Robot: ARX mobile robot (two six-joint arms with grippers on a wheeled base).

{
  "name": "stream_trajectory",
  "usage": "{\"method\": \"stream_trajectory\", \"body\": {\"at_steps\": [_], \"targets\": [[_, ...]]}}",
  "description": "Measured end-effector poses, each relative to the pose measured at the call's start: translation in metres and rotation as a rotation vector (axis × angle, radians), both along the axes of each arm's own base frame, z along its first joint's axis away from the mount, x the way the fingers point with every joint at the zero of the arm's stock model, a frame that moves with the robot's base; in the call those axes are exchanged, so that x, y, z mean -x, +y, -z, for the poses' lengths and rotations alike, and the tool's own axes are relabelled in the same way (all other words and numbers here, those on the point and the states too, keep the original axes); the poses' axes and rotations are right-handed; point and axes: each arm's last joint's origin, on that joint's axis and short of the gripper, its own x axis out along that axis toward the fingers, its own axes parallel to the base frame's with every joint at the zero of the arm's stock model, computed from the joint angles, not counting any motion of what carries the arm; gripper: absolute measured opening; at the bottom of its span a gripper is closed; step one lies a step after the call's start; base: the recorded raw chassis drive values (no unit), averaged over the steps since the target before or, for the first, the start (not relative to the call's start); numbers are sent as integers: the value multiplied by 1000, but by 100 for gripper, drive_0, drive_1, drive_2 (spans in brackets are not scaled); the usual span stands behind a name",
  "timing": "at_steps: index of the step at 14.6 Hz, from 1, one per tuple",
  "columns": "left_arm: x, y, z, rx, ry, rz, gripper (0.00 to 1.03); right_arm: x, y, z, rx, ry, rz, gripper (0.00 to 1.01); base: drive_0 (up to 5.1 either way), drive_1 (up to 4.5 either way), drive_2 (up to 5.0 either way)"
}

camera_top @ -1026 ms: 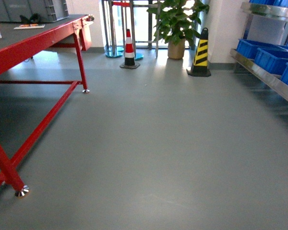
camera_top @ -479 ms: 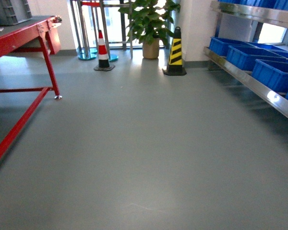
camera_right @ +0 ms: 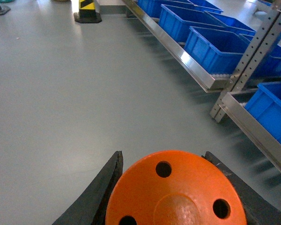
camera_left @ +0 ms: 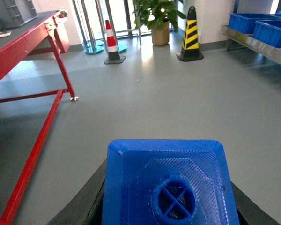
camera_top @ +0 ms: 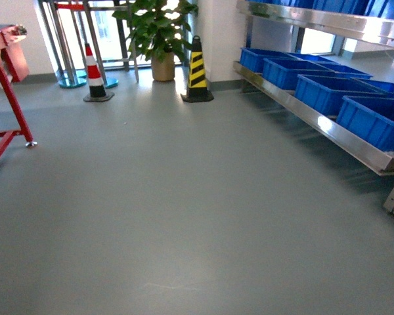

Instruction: Sort blue parts and orange caps into right shelf containers

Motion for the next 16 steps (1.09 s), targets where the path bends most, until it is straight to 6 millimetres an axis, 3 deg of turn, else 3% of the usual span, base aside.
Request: {"method": "stream_trajectory", "body": {"at_steps": [16], "targets": [[0,0,0,0,0,1,45,0,0,0,0,0,0,44,-161,-161,-161]]}}
